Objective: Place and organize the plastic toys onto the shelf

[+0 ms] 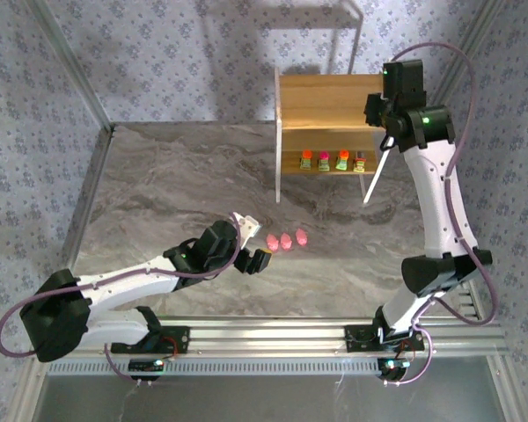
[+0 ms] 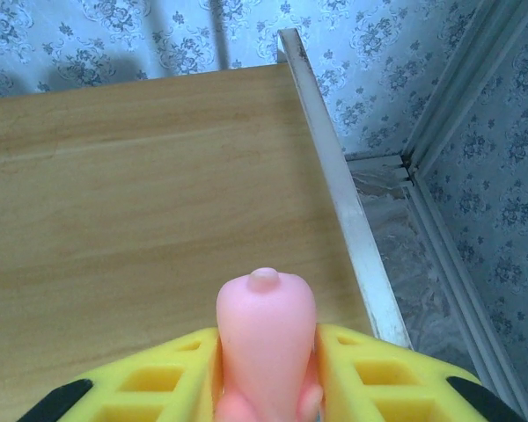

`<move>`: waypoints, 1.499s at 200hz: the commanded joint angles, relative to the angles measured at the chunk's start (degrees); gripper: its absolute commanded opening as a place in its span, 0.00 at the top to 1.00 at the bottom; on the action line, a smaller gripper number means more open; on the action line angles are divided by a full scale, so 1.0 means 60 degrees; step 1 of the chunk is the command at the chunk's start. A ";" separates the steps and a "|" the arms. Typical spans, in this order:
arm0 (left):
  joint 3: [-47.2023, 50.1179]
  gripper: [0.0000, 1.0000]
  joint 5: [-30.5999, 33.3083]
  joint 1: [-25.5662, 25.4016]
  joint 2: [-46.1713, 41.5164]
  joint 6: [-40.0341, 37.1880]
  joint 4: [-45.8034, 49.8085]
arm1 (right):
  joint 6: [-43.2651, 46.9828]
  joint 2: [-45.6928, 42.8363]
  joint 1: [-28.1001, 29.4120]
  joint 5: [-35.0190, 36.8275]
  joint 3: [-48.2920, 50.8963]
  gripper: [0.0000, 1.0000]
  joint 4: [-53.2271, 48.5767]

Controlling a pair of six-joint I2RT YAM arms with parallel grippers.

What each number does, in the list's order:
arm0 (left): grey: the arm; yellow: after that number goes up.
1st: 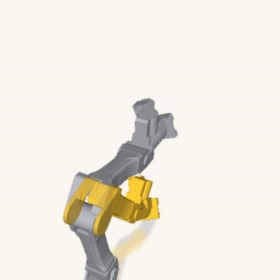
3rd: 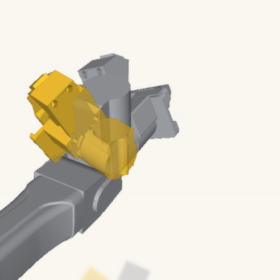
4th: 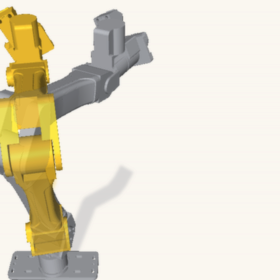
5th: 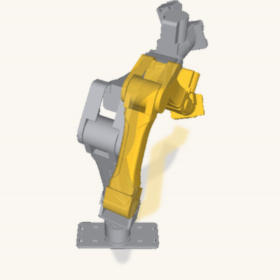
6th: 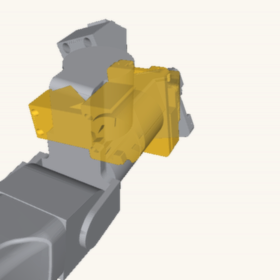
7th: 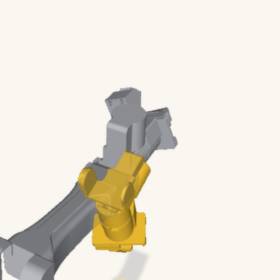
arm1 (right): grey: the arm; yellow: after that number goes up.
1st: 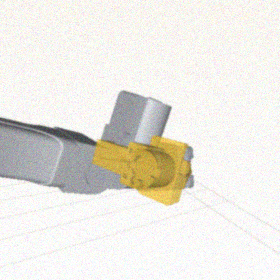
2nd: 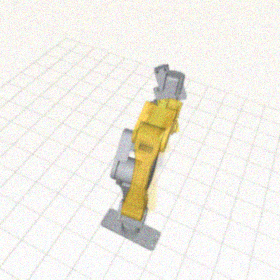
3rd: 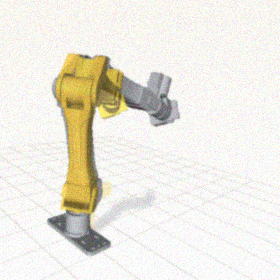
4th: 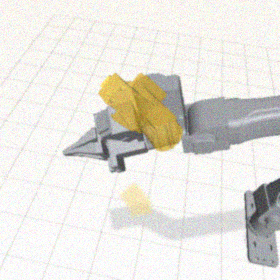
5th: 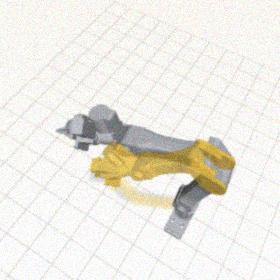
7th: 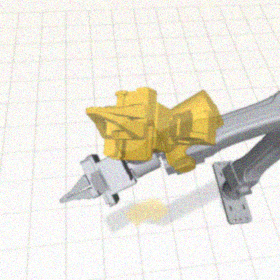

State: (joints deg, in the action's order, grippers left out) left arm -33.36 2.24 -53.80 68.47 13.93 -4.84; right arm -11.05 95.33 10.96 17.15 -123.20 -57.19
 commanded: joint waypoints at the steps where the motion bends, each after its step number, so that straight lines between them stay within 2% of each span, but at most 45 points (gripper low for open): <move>1: -0.0169 0.12 0.0125 -0.0079 -0.0028 -0.0169 0.0031 | 0.0056 0.0299 -0.0126 -0.0235 -0.0626 0.68 -0.0471; 72: -0.0211 0.12 0.0126 -0.0071 0.0029 -0.0154 0.0053 | 0.0080 0.0590 -0.0388 -0.0307 -0.0732 0.68 -0.0568; 300: -0.0291 0.12 0.0145 -0.0079 0.0106 -0.0156 0.0155 | 0.0112 0.1291 -0.0286 -0.0614 -0.0867 0.68 -0.0763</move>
State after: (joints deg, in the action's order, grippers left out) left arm -33.39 2.44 -53.80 68.79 13.93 -4.47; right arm -11.05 102.13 9.04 14.06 -127.13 -60.01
